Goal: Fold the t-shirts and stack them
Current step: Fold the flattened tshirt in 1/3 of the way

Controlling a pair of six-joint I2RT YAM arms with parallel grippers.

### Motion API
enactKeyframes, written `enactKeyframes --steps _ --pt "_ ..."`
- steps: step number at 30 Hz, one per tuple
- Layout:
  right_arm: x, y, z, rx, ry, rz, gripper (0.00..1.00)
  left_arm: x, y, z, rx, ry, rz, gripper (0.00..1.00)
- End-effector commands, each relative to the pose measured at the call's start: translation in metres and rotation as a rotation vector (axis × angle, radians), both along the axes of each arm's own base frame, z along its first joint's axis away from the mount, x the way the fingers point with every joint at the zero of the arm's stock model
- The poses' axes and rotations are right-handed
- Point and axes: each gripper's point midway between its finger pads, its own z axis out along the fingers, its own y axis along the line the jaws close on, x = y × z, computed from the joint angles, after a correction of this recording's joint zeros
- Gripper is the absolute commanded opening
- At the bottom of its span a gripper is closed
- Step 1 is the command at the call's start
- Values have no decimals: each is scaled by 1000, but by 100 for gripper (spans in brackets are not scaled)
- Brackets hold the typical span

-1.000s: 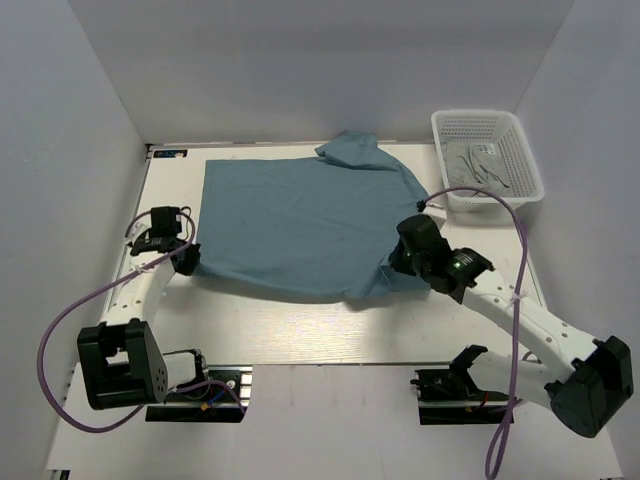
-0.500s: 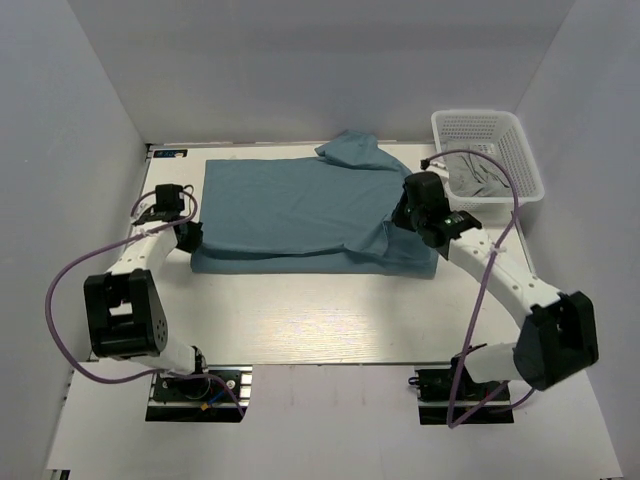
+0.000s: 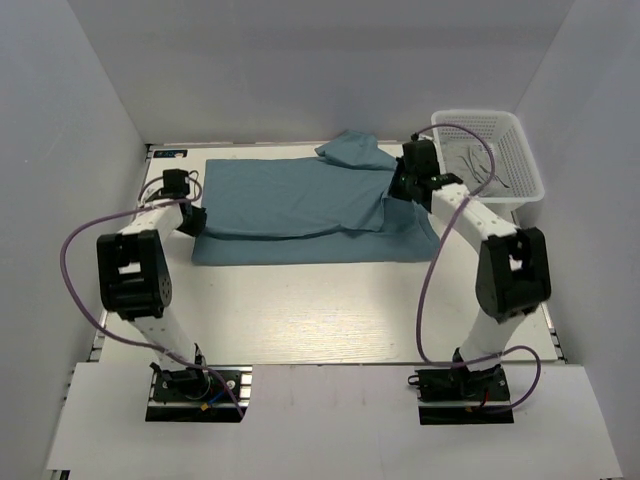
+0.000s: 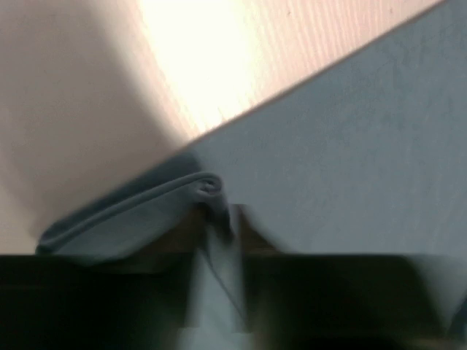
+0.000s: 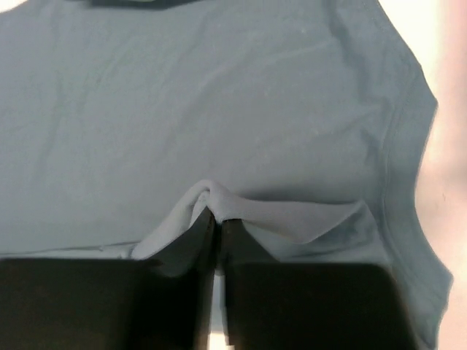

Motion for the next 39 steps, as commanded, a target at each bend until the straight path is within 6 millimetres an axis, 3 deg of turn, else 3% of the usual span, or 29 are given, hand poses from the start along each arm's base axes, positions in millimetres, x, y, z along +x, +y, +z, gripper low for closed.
enactKeyframes --steps 1,2,3,4,5,7,9,10,12,14,15,16,17,18,19,20,21,25,26,30,32,33,39 --pt "38 -5 8 6 -17 7 16 28 17 15 61 -41 46 59" --pt "44 -3 -3 2 10 23 27 39 20 14 68 -32 51 69" --pt "56 5 9 29 -6 67 33 40 27 13 76 -13 65 78" --pt "60 6 11 41 -8 75 36 43 27 14 75 -3 64 95" --pt "64 10 9 52 -5 99 64 54 33 28 78 -32 76 100" --pt "69 14 33 71 -55 138 90 57 37 37 81 -27 61 100" --pt "64 16 39 73 -64 154 90 63 33 55 70 -57 21 100" --pt "55 17 53 92 -94 170 90 69 30 73 70 -113 -8 100" --pt "38 16 35 95 -61 182 90 65 9 71 7 -145 -120 100" --pt "12 16 19 117 -24 206 90 60 -10 65 -56 -203 -202 100" --pt "6 14 19 121 -21 209 90 58 -35 63 -123 -232 -310 100" --pt "-8 15 0 137 34 227 90 51 -43 50 -153 -224 -349 100" --pt "-15 21 -5 160 57 246 90 51 -60 51 -191 -251 -417 100" --pt "-19 24 -8 173 68 263 90 50 -64 52 -205 -255 -441 100" --pt "-28 23 -22 171 101 271 90 42 -74 37 -233 -220 -475 100" --pt "-31 24 -25 175 111 281 90 45 -77 37 -243 -239 -502 100" --pt "-35 29 -31 187 127 314 90 38 -83 24 -272 -210 -532 100" --pt "-30 37 -49 183 154 385 90 22 -94 -10 -323 -136 -566 100" --pt "-26 40 -44 173 145 416 90 24 -95 -8 -329 -146 -573 100" --pt "-23 41 -72 163 189 437 90 16 -93 -24 -313 -113 -578 100" --pt "-20 46 -74 176 183 454 90 14 -89 -26 -297 -99 -564 100" --pt "-21 46 -83 183 203 455 90 13 -88 -25 -285 -96 -567 100" --pt "-20 57 -92 202 194 511 90 11 -76 -28 -221 -67 -545 100"
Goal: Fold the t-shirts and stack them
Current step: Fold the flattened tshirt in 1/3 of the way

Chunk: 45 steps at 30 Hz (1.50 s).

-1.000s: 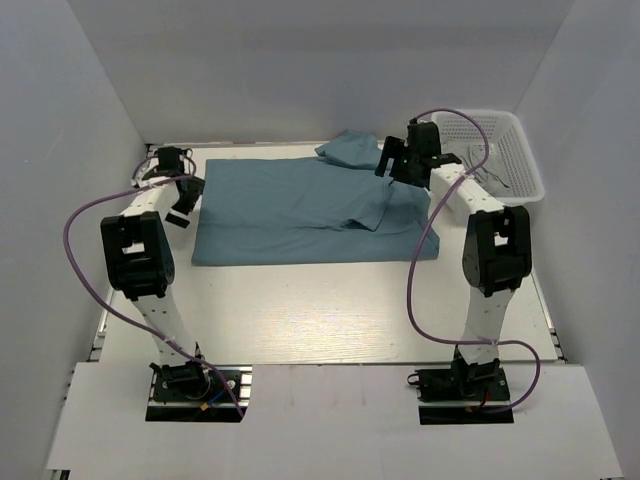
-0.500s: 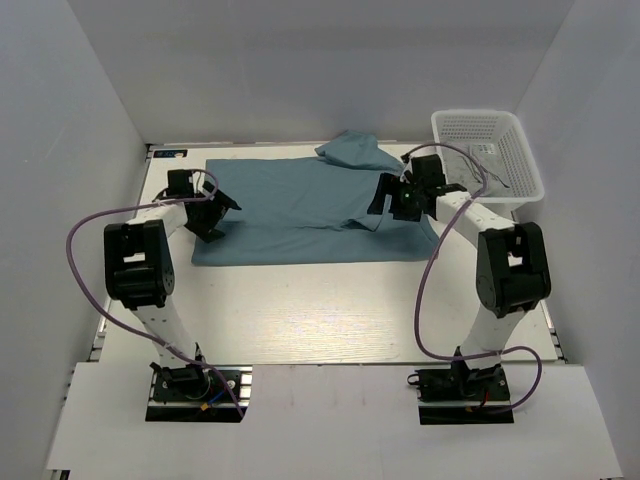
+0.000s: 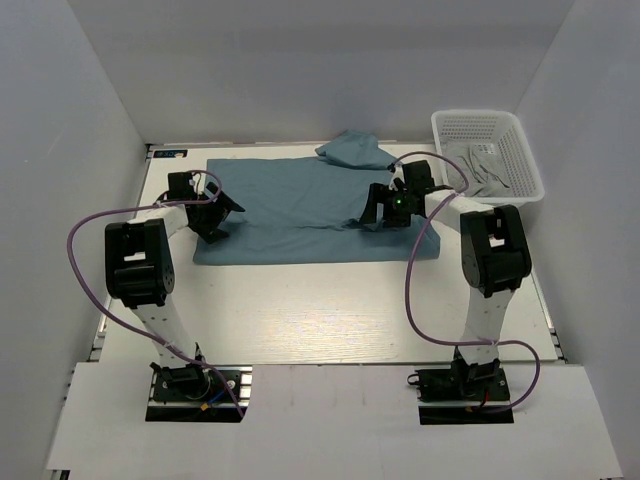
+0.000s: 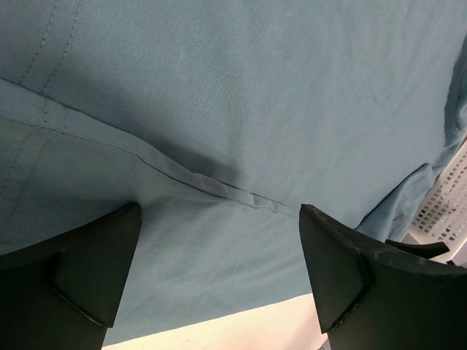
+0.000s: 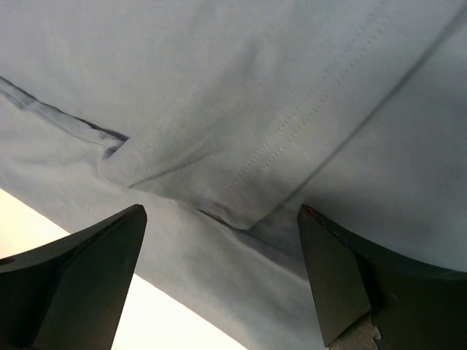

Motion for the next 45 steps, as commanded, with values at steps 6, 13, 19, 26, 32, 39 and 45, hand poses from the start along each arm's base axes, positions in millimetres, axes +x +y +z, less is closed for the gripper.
enactKeyframes --steps 6,13,19,26,32,39,45 --pt "28 22 9 55 -75 92 90 -17 11 -24 82 72 5 100" --pt "75 49 23 90 -174 173 90 -15 13 -28 94 83 2 100" --pt "123 86 59 237 -303 195 90 -19 20 -32 130 120 14 100" --pt "128 53 79 95 -378 10 90 -17 31 -13 188 86 51 100" --pt "92 -7 94 -98 -421 -159 90 -16 29 -9 181 76 47 100" --pt "21 15 45 -104 -272 129 90 -19 29 -12 181 85 46 100" --pt "-8 14 13 -352 -303 331 90 -19 29 -12 186 83 39 100"
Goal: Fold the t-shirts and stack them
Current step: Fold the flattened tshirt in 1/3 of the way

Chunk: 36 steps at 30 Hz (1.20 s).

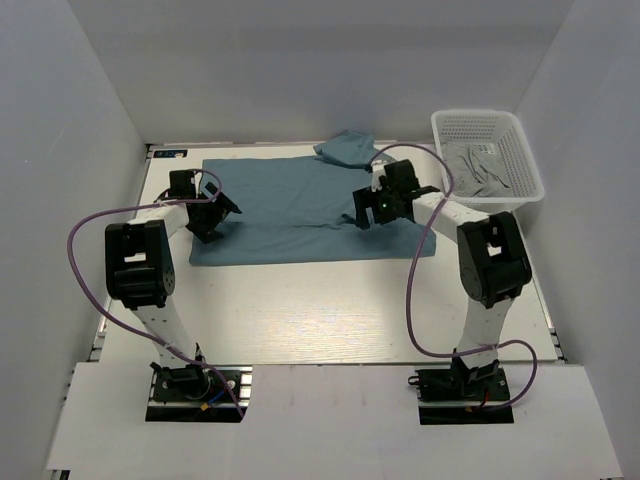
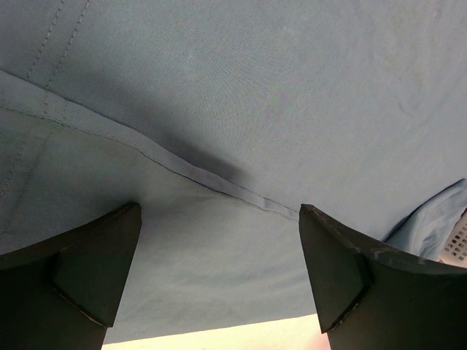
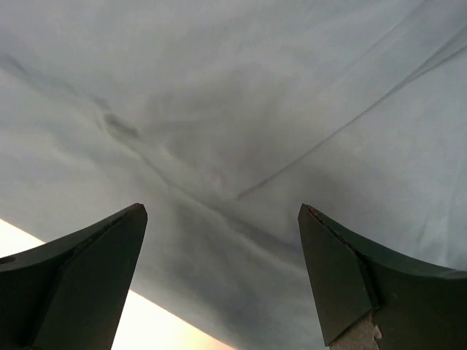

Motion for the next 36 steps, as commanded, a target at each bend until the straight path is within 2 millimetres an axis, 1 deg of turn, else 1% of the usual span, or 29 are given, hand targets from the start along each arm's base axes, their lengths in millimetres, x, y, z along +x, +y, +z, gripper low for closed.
enactKeyframes --steps 1,2,3,4,6,7,8,10,11,12,14,16,18,21,22,23,24,25,26,28,29,30,31,33,34,35,36 --pt "-10 -13 -17 -252 -58 90 90 -17 15 -9 74 59 16 100" --pt "-14 -9 -20 -264 -57 106 90 -16 13 -11 66 58 12 100" --pt "-11 -7 -19 -297 -91 95 90 -16 12 -11 59 57 7 100" --pt "-9 -9 -19 -319 -100 82 90 -17 11 -15 58 68 6 100" --pt "-5 -5 -19 -338 -131 72 90 -14 12 -12 58 59 7 100" --pt "-3 -2 -17 -345 -150 69 90 -15 10 -15 50 67 2 100" --pt "3 -7 -21 -385 -163 35 90 -15 10 -15 50 67 2 100" --pt "10 -1 -16 -387 -177 19 90 -15 10 -15 50 67 2 100" --pt "12 -6 -29 -425 -157 0 90 -15 10 -15 50 67 2 100" --pt "15 -2 -27 -429 -162 -2 90 -15 10 -15 50 67 2 100" --pt "21 -5 -32 -447 -151 -51 90 -15 10 -15 50 67 2 100" --pt "31 1 -28 -410 -184 -83 90 -12 10 -14 51 56 2 100" --pt "35 3 -23 -387 -200 -95 87 -15 7 -22 32 70 -9 100" --pt "47 11 -12 -329 -239 -139 84 -14 3 -24 11 67 -21 100" --pt "49 11 -11 -319 -241 -149 84 -15 3 -28 10 78 -22 100" --pt "50 11 -10 -314 -240 -151 84 -15 3 -29 10 78 -22 100" --pt "55 13 -7 -311 -246 -160 84 -15 3 -29 10 78 -22 100" --pt "56 13 -8 -314 -243 -161 82 -15 5 -29 21 79 -15 100" --pt "57 15 -10 -319 -238 -157 82 -14 5 -26 22 70 -15 100" --pt "59 19 -9 -313 -238 -150 82 -14 7 -26 31 71 -10 100" --pt "62 21 -9 -300 -237 -154 82 -13 7 -23 32 62 -9 100" --pt "63 20 -12 -302 -231 -162 82 -13 7 -23 32 62 -9 100" --pt "65 19 -13 -308 -233 -177 78 -13 7 -23 32 62 -9 100" --pt "70 19 -8 -298 -237 -192 73 -15 7 -23 31 71 -10 100" --pt "69 18 -19 -312 -218 -191 68 -15 7 -23 31 71 -10 100" --pt "73 20 -14 -308 -227 -198 57 -15 7 -23 31 71 -10 100" --pt "73 19 -17 -317 -220 -199 48 -15 7 -23 31 71 -10 100"
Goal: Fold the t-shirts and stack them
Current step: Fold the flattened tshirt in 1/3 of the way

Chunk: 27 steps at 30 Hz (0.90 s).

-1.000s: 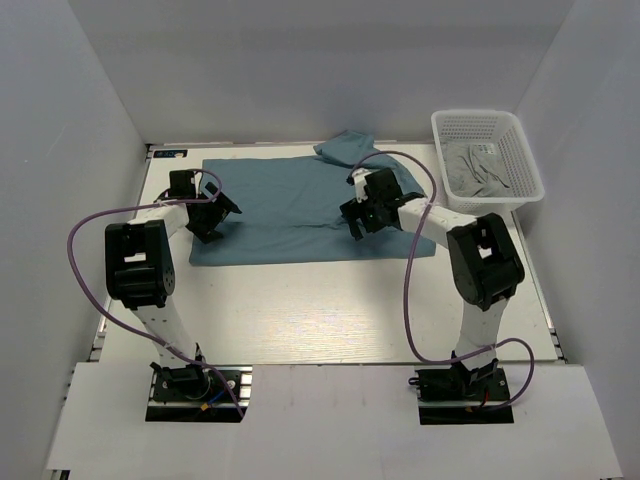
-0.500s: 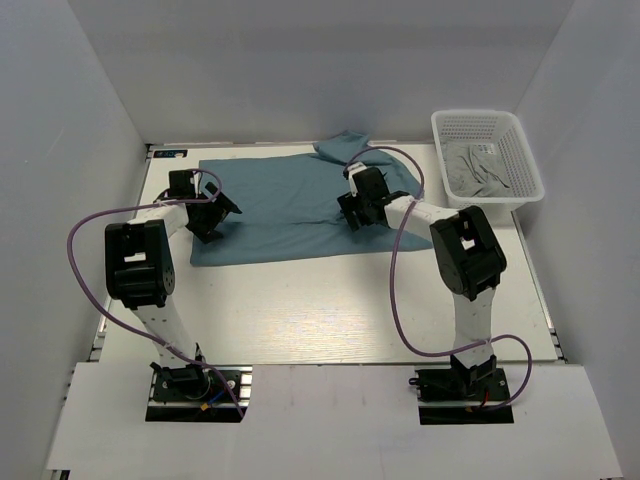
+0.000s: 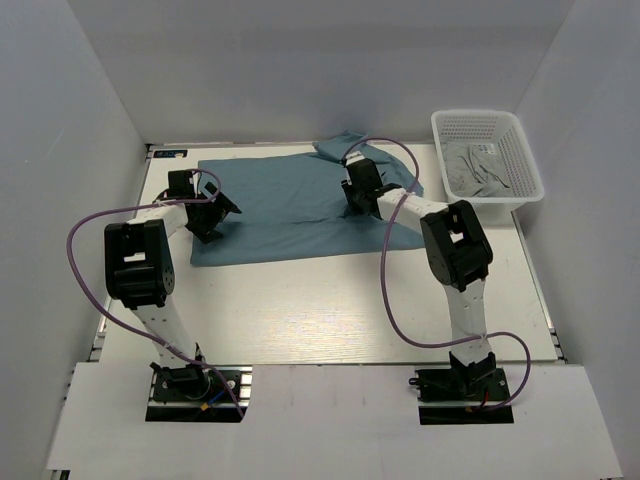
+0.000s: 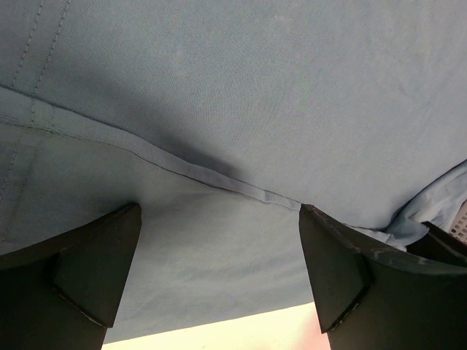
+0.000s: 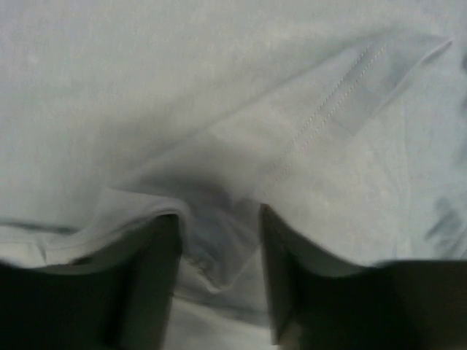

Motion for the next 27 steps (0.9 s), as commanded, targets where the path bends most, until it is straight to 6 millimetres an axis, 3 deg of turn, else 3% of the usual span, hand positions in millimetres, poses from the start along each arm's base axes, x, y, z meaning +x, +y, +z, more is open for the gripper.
enactKeyframes --steps 1,2,9,14,21,25,27 --pt "17 -1 8 7 -35 -53 40 -16 10 -24 54 76 1 100" --pt "18 -1 8 7 -37 -54 29 -16 10 -24 54 76 1 100" --pt "24 4 26 -32 -93 11 0 -16 10 -24 54 76 1 100" --pt "39 10 39 -119 -152 117 0 -16 10 -24 54 76 1 100" --pt "55 19 34 -290 -229 247 1 -17 10 -27 53 85 1 100" --pt "67 30 38 -380 -286 311 11 -14 10 -28 53 84 1 100" --pt "74 29 39 -451 -324 314 11 -15 10 -31 53 93 1 100"
